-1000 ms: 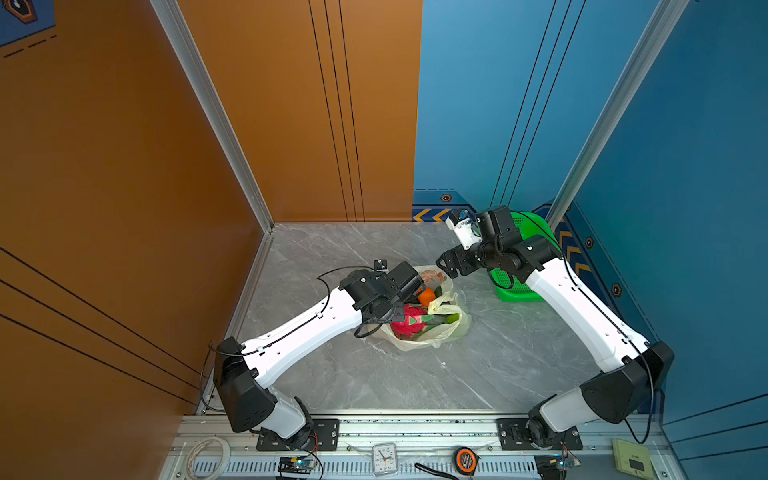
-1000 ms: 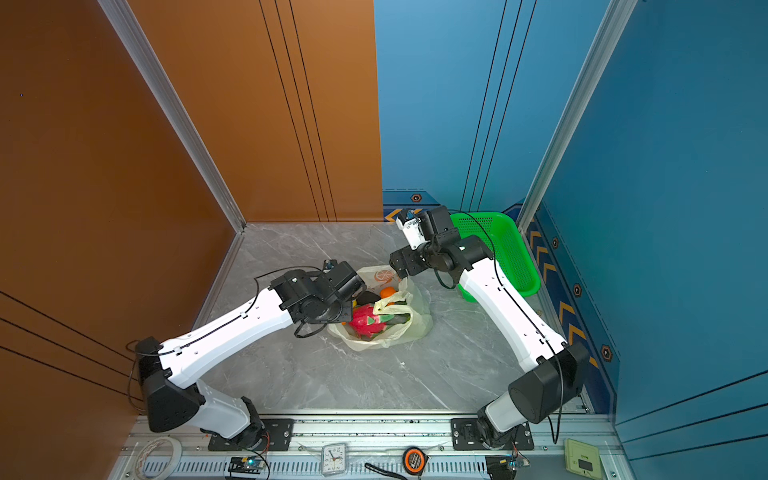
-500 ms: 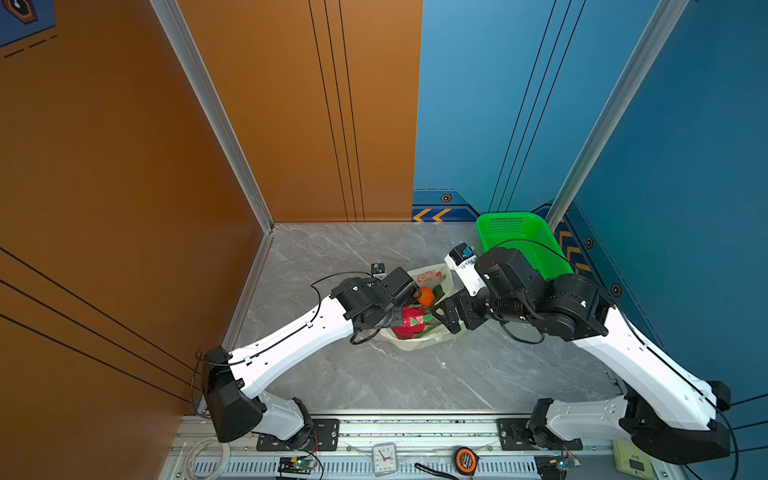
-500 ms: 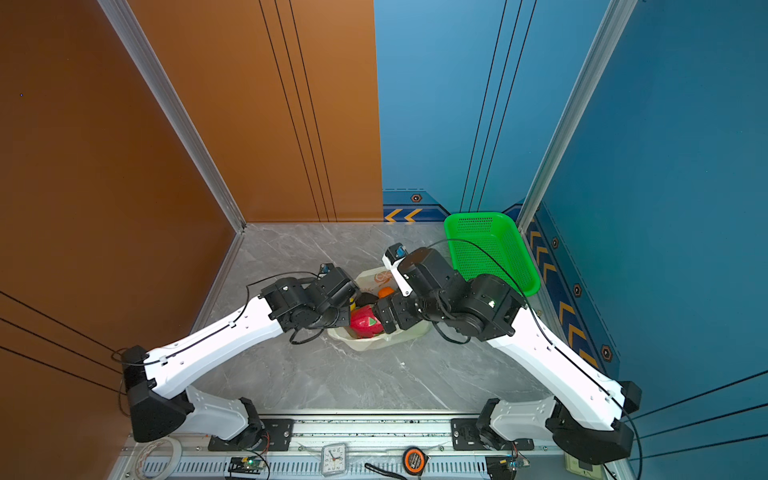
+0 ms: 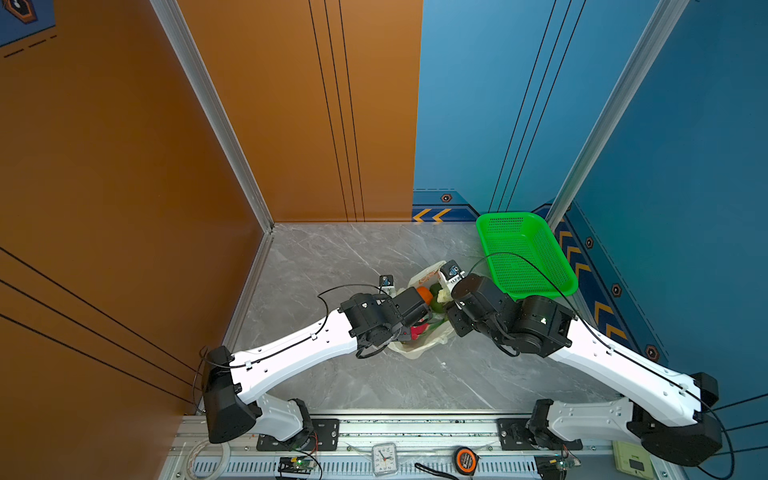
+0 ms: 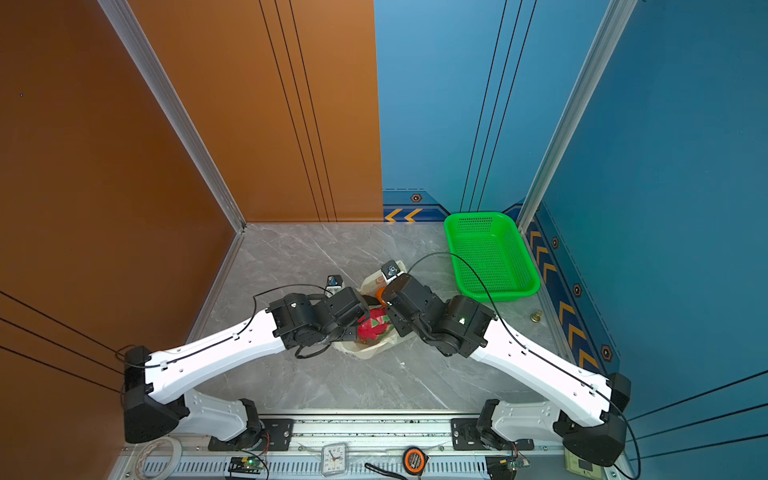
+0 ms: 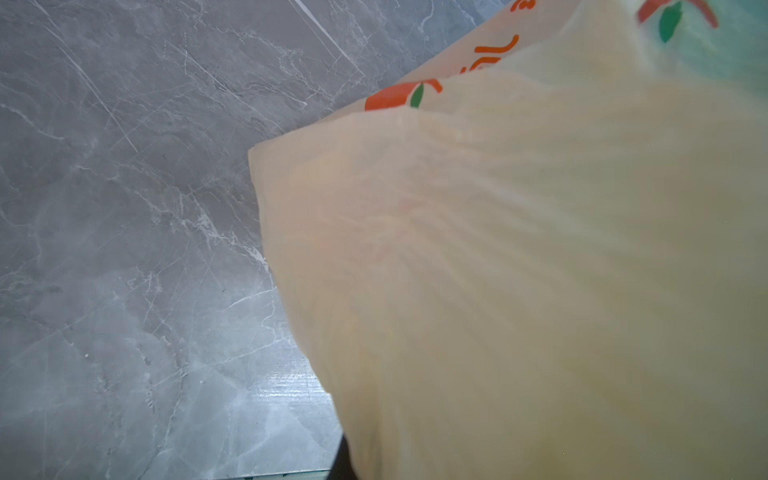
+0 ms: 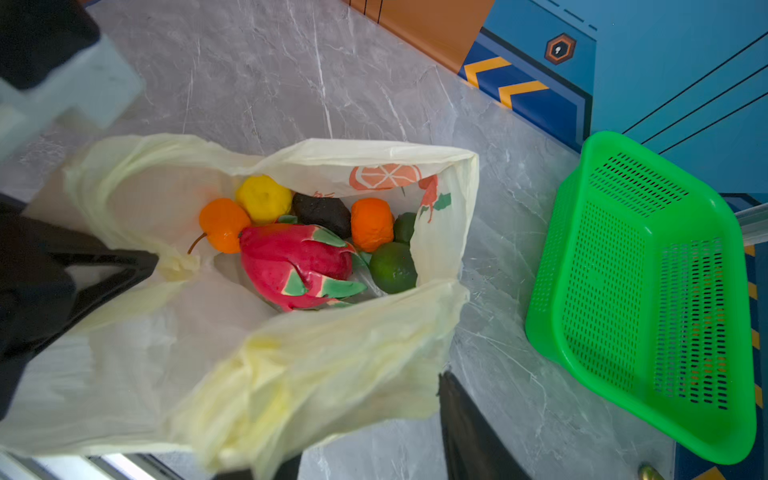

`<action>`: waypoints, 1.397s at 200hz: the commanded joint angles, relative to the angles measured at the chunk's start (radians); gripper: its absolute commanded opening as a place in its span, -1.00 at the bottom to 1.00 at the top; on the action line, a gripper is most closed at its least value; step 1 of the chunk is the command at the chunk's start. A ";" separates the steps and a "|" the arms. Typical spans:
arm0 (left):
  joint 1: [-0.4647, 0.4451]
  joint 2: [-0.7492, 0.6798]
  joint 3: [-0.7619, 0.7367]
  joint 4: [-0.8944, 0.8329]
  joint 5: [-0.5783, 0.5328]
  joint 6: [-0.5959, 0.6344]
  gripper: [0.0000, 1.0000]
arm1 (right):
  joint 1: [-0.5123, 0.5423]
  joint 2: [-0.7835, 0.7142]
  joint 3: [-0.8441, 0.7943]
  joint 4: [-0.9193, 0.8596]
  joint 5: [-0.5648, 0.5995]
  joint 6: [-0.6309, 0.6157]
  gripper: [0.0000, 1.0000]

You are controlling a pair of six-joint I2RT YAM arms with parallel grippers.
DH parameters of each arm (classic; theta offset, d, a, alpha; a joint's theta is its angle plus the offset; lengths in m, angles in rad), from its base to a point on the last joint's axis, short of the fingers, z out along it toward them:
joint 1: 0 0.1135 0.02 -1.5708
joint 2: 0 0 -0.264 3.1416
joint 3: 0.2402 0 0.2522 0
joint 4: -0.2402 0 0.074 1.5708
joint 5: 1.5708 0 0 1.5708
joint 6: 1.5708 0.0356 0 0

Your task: Untie the knot of the plastic bag and take out the fruit

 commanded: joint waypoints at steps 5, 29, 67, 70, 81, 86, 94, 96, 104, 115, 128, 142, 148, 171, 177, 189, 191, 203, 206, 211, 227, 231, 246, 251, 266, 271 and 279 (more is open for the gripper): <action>-0.029 0.001 -0.017 0.024 -0.053 -0.029 -1.00 | -0.076 -0.086 -0.032 0.110 -0.092 -0.060 -0.18; -0.029 -0.022 -0.047 0.051 -0.052 -0.011 -1.00 | -0.190 -0.122 -0.052 0.122 -0.239 -0.063 -1.00; -0.019 -0.081 -0.137 0.119 -0.035 0.018 -1.00 | -0.369 -0.123 -0.061 0.110 -0.403 -0.038 -1.00; -0.017 -0.085 -0.144 0.124 -0.032 0.018 -1.00 | -0.387 -0.120 -0.064 0.109 -0.422 -0.033 -1.00; -0.017 -0.100 -0.165 0.137 -0.028 0.019 -1.00 | -0.441 -0.115 -0.083 0.109 -0.472 -0.025 -1.00; -0.017 -0.106 -0.175 0.144 -0.025 0.019 -1.00 | -0.463 -0.114 -0.094 0.112 -0.485 -0.023 -1.00; -0.019 -0.118 -0.190 0.155 -0.021 0.019 -1.00 | -0.500 -0.110 -0.114 0.117 -0.515 -0.019 -1.00; -0.018 -0.121 -0.192 0.157 -0.020 0.018 -1.00 | -0.509 -0.107 -0.118 0.116 -0.522 -0.016 -1.00; -0.019 -0.131 -0.208 0.168 -0.017 0.017 -1.00 | -0.554 -0.094 -0.136 0.121 -0.553 -0.003 -1.00; -0.021 -0.144 -0.229 0.178 -0.013 0.011 -1.00 | -0.610 -0.072 -0.157 0.126 -0.588 0.012 -1.00; -0.023 -0.155 -0.247 0.179 -0.009 0.008 -1.00 | -0.663 -0.041 -0.182 0.132 -0.607 0.030 -1.00; -0.023 -0.167 -0.261 0.178 -0.009 0.006 -1.00 | -0.705 -0.010 -0.205 0.136 -0.599 0.039 -1.00; -0.022 -0.173 -0.265 0.179 -0.009 0.006 -1.00 | -0.723 0.000 -0.217 0.136 -0.599 0.043 -1.00; -0.021 -0.185 -0.275 0.179 -0.003 0.000 -1.00 | -0.742 0.007 -0.281 0.134 -0.573 0.058 -1.00; -0.022 -0.185 -0.278 0.179 -0.001 -0.002 -1.00 | -0.742 0.007 -0.300 0.134 -0.577 0.065 -1.00; -0.022 -0.189 -0.281 0.179 0.001 -0.011 -1.00 | -0.735 -0.001 -0.342 0.135 -0.594 0.085 -1.00; -0.022 -0.190 -0.281 0.179 0.000 -0.012 -1.00 | -0.732 -0.003 -0.349 0.135 -0.594 0.089 -1.00; -0.021 -0.192 -0.281 0.179 0.000 -0.015 -1.00 | -0.708 -0.026 -0.397 0.139 -0.581 0.116 -1.00; -0.022 -0.193 -0.281 0.179 0.001 -0.015 -1.00 | -0.701 -0.034 -0.410 0.143 -0.576 0.124 -1.00; -0.023 -0.193 -0.281 0.179 0.001 -0.016 -1.00 | -0.690 -0.046 -0.438 0.153 -0.565 0.139 -1.00; -0.023 -0.193 -0.282 0.179 0.003 -0.016 -1.00 | -0.676 -0.070 -0.512 0.190 -0.559 0.169 -1.00; -0.022 -0.193 -0.282 0.178 0.004 -0.016 -1.00 | -0.675 -0.070 -0.523 0.195 -0.557 0.173 -1.00; -0.023 -0.193 -0.284 0.180 0.012 -0.009 -1.00 | -0.677 -0.061 -0.522 0.190 -0.561 0.170 -1.00; -0.023 -0.190 -0.283 0.180 0.016 -0.004 -1.00 | -0.678 -0.060 -0.509 0.177 -0.563 0.166 -1.00; -0.024 -0.183 -0.275 0.179 0.023 0.014 -1.00 | -0.674 -0.067 -0.434 0.097 -0.569 0.156 -1.00; -0.026 -0.181 -0.273 0.180 0.023 0.018 -1.00 | -0.673 -0.070 -0.406 0.063 -0.570 0.153 -0.95; -0.027 -0.179 -0.270 0.180 0.021 0.024 -1.00 | -0.670 -0.078 -0.366 0.013 -0.582 0.147 -0.80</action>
